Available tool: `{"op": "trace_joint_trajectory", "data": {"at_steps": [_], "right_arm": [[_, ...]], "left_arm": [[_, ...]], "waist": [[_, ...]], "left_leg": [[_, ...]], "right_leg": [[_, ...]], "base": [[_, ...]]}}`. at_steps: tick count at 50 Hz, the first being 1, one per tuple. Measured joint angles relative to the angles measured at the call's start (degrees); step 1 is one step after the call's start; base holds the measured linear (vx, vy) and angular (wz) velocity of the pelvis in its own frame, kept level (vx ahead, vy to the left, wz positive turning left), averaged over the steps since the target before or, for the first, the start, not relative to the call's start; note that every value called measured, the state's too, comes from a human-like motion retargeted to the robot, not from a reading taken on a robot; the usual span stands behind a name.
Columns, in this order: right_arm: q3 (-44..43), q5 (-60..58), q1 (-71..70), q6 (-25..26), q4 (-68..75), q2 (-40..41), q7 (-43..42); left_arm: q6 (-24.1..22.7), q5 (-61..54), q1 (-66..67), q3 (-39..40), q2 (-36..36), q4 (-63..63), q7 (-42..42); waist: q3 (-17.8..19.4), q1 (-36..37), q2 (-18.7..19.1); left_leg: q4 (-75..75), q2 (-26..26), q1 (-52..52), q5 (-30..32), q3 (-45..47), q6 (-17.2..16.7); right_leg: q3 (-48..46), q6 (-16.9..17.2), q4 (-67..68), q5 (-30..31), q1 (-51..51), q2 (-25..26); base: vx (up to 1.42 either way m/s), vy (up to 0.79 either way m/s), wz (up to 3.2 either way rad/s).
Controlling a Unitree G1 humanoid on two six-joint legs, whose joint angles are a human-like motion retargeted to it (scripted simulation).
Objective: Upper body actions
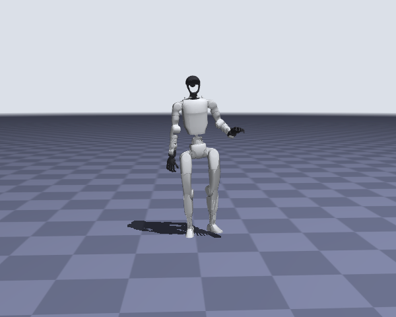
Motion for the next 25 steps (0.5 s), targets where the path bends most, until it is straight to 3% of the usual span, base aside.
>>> {"op": "trace_joint_trajectory", "data": {"at_steps": [15,20,25], "right_arm": [[1.06,-0.57,-0.13,-0.2,-0.22,0.1,0.12],[1.37,-0.9,0.04,-0.16,-0.2,0.17,-0.09],[1.35,-1.21,-0.08,-0.04,-0.22,0.42,-0.02]], "left_arm": [[4.1,-5.57,-3.08,-1.39,-4.07,28.07,-15.15],[10.03,-12.99,-5.52,-0.15,-6.85,40.66,-30.58],[9.93,-31.07,-8.46,2.28,-9.63,57.26,-41.28]], "waist": [[0.33,-0.64,-0.6],[-0.21,-0.49,-0.56],[-0.39,-0.54,-0.61]], "left_leg": [[0.14,-0.21,-0.39,0.34,-1.05,0.16],[0.19,-0.16,-0.68,0.31,-0.82,0.17],[0.18,-0.12,-0.69,0.25,-0.49,0.19]], "right_leg": [[-1.04,0.17,-0.11,0.06,0.3,-0.39],[-0.82,0.04,-0.13,0.05,0.03,-0.23],[-0.52,-0.1,-0.14,0.05,-0.06,-0.06]], "base": [[0.0,0.0,0.0],[0.0,0.0,0.0],[0.0,0.0,0.0]]}}
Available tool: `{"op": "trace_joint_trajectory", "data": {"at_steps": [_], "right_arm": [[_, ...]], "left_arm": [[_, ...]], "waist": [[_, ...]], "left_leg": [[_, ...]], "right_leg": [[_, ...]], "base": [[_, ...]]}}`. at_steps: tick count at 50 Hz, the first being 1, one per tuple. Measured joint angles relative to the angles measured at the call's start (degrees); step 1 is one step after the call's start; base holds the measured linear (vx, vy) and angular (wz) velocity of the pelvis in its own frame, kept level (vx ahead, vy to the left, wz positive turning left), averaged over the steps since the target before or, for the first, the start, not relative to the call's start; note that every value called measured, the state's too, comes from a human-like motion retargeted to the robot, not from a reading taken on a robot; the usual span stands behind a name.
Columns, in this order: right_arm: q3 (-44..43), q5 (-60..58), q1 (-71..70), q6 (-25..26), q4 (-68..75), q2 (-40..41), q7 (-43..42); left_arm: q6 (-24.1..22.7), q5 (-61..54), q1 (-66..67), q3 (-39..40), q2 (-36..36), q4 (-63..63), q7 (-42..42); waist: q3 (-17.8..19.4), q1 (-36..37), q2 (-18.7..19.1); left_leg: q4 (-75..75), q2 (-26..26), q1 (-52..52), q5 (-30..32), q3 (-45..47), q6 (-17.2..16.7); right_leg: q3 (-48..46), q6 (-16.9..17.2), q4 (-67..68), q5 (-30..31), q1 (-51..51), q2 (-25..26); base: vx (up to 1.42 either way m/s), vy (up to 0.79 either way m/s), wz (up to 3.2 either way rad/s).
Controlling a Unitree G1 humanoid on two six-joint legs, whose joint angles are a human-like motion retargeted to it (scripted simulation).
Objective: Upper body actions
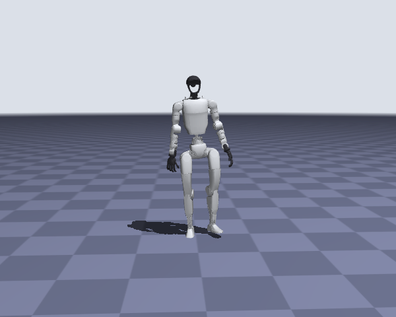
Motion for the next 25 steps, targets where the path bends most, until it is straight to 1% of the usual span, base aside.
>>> {"op": "trace_joint_trajectory", "data": {"at_steps": [2,5,7,10,12,14,15,17,20,23,25], "right_arm": [[-0.01,-0.15,-0.03,-0.06,-0.14,0.04,-0.06],[0.18,-0.29,0.11,-0.22,-0.26,0.0,-0.29],[0.22,-0.11,0.12,-0.21,-0.16,-0.06,-0.33],[-0.06,0.63,0.02,-0.11,0.16,-0.11,-0.3],[-0.17,1.03,0.04,-0.07,0.27,-0.1,-0.32],[-0.25,1.17,0.07,-0.08,0.29,-0.07,-0.31],[-0.27,1.21,0.07,-0.11,0.29,-0.06,-0.3],[-0.29,1.02,0.18,-0.19,0.18,-0.02,-0.25],[-0.2,0.7,0.57,-0.22,0.06,-0.03,-0.31],[0.16,0.46,0.57,-0.16,0.11,-0.06,-0.32],[0.4,0.13,0.52,-0.14,0.1,-0.02,-0.26]], "left_arm": [[0.68,-5.19,-0.78,1.58,-1.11,4.58,-0.02],[3.89,-8.96,-0.95,3.19,-2.67,9.36,1.0],[6.28,-7.76,-0.65,2.38,-3.09,10.45,-0.06],[9.49,-1.31,0.16,-1.28,-3.12,10.98,-6.59],[9.65,3.15,0.75,-4.57,-2.85,10.67,-10.28],[8.92,6.44,1.34,-7.38,-2.48,9.91,-10.99],[8.3,8.22,1.67,-8.87,-2.3,9.45,-10.7],[8.64,10.56,2.23,-9.99,-2.59,8.79,-6.63],[8.03,9.47,2.43,-8.48,-3.4,8.91,-4.96],[8.38,7.55,1.89,-7.32,-3.39,9.46,-7.17],[9.49,6.83,1.24,-6.9,-3.0,9.61,-9.79]], "waist": [[0.01,-0.13,0.05],[-0.03,-0.1,0.12],[-0.04,0.04,0.15],[-0.03,0.36,0.18],[-0.04,0.42,0.17],[-0.04,0.43,0.13],[-0.04,0.4,0.12],[-0.08,0.49,-0.02],[-0.35,0.55,-0.01],[-0.42,0.4,-0.08],[-0.43,0.31,-0.19]], "left_leg": [[0.0,0.04,0.04,-0.04,0.1,0.01],[-0.06,0.11,0.21,-0.16,0.55,0.0],[-0.11,0.13,0.31,-0.23,0.9,-0.02],[-0.15,0.14,0.4,-0.33,1.35,-0.05],[-0.16,0.12,0.44,-0.37,1.48,-0.05],[-0.18,0.08,0.48,-0.39,1.5,-0.05],[-0.21,0.05,0.52,-0.4,1.47,-0.03],[-0.14,0.12,0.43,-0.33,1.42,-0.12],[-0.17,0.02,0.34,-0.3,1.04,-0.01],[-0.21,-0.13,0.27,-0.26,0.67,0.09],[-0.19,-0.19,0.19,-0.18,0.39,0.14]], "right_leg": [[0.11,-0.01,0.02,0.02,-0.05,0.06],[0.6,-0.03,0.06,0.07,-0.15,0.16],[0.94,-0.05,0.1,0.07,-0.24,0.19],[1.4,-0.1,0.19,0.03,-0.37,0.26],[1.5,-0.12,0.19,-0.01,-0.33,0.29],[1.5,-0.1,0.19,-0.04,-0.29,0.27],[1.46,-0.08,0.2,-0.05,-0.27,0.26],[1.39,-0.01,0.18,-0.02,-0.23,0.12],[1.04,-0.03,0.11,0.01,-0.24,0.17],[0.63,-0.02,0.07,0.0,-0.19,0.13],[0.3,0.04,0.04,-0.01,-0.11,0.04]], "base": [[0.0,0.0,0.0],[0.0,0.0,0.0],[0.01,0.0,-0.09],[0.0,0.0,-0.06],[0.0,0.0,0.0],[0.0,0.0,0.0],[0.0,0.0,0.0],[0.0,0.0,0.0],[0.0,0.0,0.0],[0.0,0.0,0.0],[0.0,0.0,0.0]]}}
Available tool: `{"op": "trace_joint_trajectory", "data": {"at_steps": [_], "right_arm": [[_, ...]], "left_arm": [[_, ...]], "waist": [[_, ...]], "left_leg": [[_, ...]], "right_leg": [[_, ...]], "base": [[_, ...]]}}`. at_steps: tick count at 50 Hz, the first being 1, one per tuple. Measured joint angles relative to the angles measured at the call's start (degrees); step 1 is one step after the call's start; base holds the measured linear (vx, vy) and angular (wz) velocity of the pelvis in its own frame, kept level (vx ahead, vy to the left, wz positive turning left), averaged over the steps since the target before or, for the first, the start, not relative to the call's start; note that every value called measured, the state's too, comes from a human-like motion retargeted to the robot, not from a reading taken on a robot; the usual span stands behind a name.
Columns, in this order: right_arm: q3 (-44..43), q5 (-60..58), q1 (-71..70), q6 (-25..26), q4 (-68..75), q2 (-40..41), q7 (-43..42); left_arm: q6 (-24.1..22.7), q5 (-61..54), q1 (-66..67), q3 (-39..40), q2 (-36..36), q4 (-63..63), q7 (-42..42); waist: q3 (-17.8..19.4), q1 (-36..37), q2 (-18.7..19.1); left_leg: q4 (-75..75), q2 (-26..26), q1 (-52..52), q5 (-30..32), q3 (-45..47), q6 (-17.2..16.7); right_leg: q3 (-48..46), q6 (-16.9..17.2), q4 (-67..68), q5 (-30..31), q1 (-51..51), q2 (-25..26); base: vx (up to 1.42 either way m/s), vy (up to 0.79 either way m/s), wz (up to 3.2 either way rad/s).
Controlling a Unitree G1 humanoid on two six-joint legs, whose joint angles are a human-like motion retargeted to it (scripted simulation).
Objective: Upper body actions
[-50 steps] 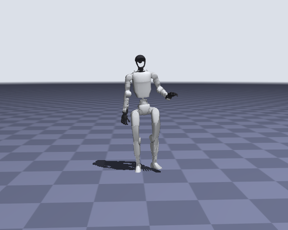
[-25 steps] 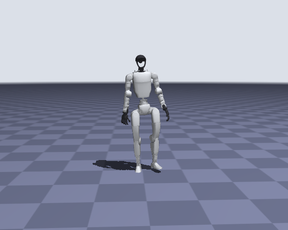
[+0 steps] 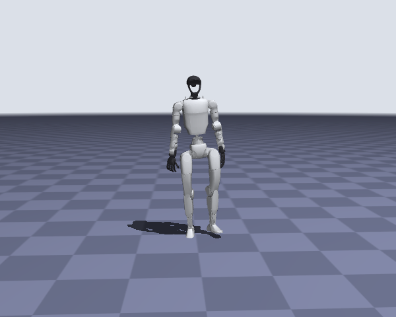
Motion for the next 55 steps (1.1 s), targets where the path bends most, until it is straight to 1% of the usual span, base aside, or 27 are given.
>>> {"op": "trace_joint_trajectory", "data": {"at_steps": [5,7,18,33,55], "right_arm": [[0.3,-0.75,-0.11,-0.17,-0.36,0.1,0.03],[0.35,-0.89,-0.17,-0.23,-0.39,0.12,0.02],[-0.04,-0.2,-0.26,-0.43,-0.08,0.18,0.11],[0.3,-0.65,-0.83,-0.56,-0.08,0.15,0.22],[0.57,-0.97,-1.19,-0.74,-0.07,0.09,0.36]], "left_arm": [[2.51,1.04,-1.23,0.38,0.94,-0.9,-2.1],[2.85,1.08,-1.55,0.44,1.09,-1.3,-2.34],[2.98,-3.0,-2.2,0.65,0.32,-1.48,-3.01],[3.51,-1.3,-1.6,-0.71,0.44,0.09,-3.32],[3.93,-3.2,-2.65,-0.32,0.65,0.23,-4.05]], "waist": [[0.02,-0.44,-0.15],[0.02,-0.53,-0.19],[-0.02,-0.21,-0.39],[0.29,-1.33,-0.42],[0.79,-1.58,-0.5]], "left_leg": [[0.1,-0.06,-0.25,0.13,-0.61,0.08],[0.14,-0.05,-0.33,0.14,-0.68,0.09],[0.38,0.17,-0.67,0.01,-0.26,0.07],[0.45,-0.21,-0.89,-0.02,-1.67,0.36],[0.45,-0.65,-0.61,0.04,-2.71,0.48]], "right_leg": [[-0.53,0.07,-0.02,0.01,0.06,-0.1],[-0.64,0.08,-0.03,0.03,0.05,-0.13],[-0.27,0.64,0.25,0.17,-0.38,-0.64],[-1.5,1.07,0.28,0.46,-0.35,-1.2],[-2.72,1.4,0.18,0.4,0.46,-1.63]], "base": [[0.0,0.0,0.0],[0.0,0.0,0.0],[0.0,0.0,0.0],[0.0,0.0,0.0],[0.0,0.0,0.0]]}}
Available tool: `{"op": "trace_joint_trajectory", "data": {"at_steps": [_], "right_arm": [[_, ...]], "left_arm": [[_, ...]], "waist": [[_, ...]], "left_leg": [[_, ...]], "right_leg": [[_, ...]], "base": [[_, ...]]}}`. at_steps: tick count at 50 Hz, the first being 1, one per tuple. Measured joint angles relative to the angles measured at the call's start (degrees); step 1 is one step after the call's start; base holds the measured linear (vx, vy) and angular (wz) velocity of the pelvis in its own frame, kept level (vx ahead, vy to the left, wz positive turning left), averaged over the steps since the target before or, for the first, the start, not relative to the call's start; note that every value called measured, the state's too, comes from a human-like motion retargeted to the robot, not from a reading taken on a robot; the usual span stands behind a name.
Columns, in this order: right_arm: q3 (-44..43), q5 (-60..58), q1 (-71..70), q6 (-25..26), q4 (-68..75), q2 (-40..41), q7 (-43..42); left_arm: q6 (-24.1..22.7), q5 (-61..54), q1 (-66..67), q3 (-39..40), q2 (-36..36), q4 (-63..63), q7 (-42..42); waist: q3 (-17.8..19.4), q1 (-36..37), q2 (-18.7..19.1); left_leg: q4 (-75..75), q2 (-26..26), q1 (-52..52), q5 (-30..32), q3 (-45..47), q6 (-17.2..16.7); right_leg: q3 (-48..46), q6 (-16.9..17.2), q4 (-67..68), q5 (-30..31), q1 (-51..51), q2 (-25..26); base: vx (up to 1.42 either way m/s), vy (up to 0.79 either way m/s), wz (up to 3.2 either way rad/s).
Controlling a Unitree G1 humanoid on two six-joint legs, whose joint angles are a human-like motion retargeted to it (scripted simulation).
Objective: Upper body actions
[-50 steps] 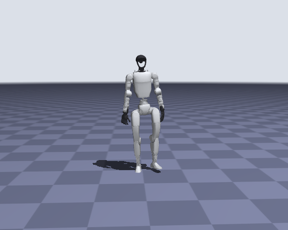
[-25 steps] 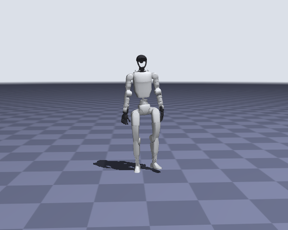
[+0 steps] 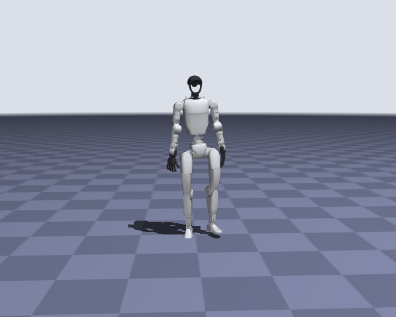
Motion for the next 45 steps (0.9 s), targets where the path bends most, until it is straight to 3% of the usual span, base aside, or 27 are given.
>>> {"op": "trace_joint_trajectory", "data": {"at_steps": [45], "right_arm": [[-0.07,-0.28,0.05,-0.11,-0.02,0.01,-0.11]], "left_arm": [[-0.2,-0.5,0.11,-0.1,-0.25,0.37,-0.41]], "waist": [[-0.42,0.98,0.15]], "left_leg": [[-0.18,0.6,0.24,-0.15,1.71,-0.27]], "right_leg": [[1.79,-0.49,0.11,-0.34,-0.48,0.92]], "base": [[0.0,0.0,0.0]]}}
